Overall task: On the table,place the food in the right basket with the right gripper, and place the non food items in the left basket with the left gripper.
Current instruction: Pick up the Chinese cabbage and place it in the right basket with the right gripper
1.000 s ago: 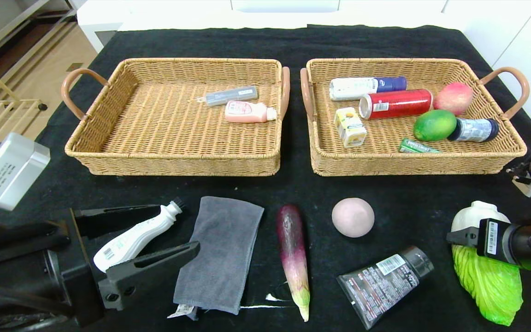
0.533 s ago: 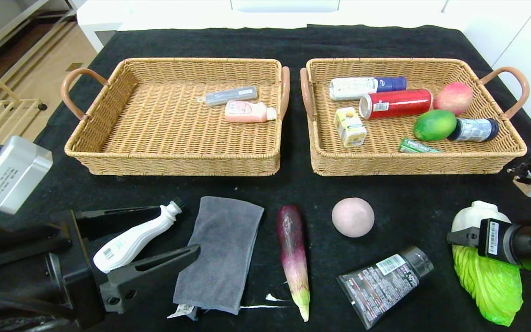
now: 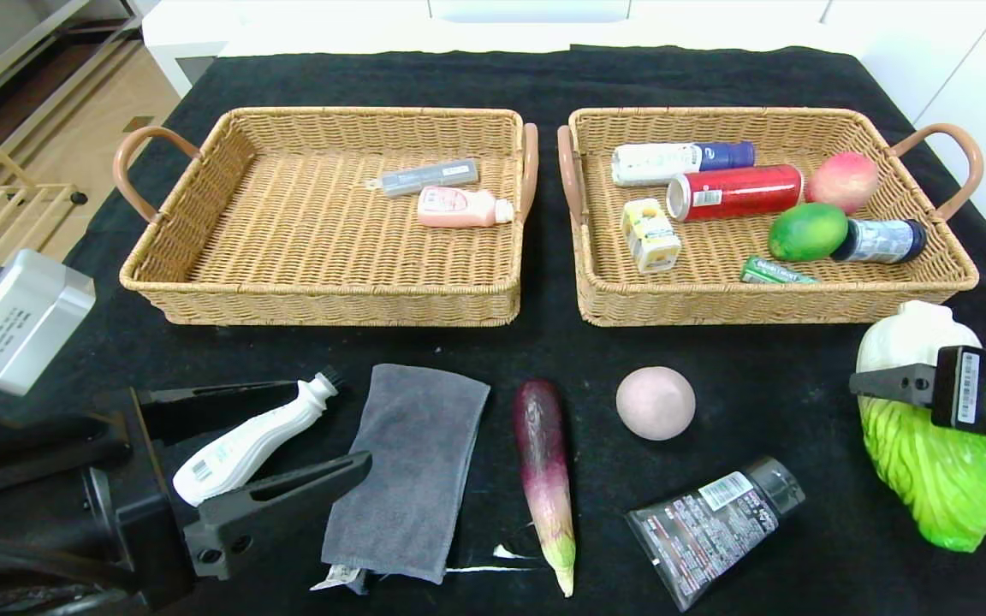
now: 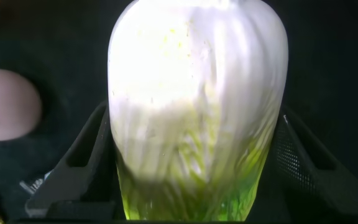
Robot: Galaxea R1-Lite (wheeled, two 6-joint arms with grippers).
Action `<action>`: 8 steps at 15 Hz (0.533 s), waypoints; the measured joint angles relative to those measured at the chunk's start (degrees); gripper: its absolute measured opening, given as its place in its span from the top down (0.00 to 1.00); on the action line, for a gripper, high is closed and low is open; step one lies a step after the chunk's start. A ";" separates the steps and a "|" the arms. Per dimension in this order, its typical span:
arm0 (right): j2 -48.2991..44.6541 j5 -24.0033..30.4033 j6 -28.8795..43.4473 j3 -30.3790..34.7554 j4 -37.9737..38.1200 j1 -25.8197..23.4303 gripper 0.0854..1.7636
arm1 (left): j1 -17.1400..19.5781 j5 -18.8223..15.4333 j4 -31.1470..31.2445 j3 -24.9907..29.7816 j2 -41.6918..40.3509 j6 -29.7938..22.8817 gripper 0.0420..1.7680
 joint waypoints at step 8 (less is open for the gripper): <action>7.85 -0.33 -3.45 -21.36 1.66 0.94 0.17 | 0.00 0.00 -0.02 -0.04 0.09 0.04 0.03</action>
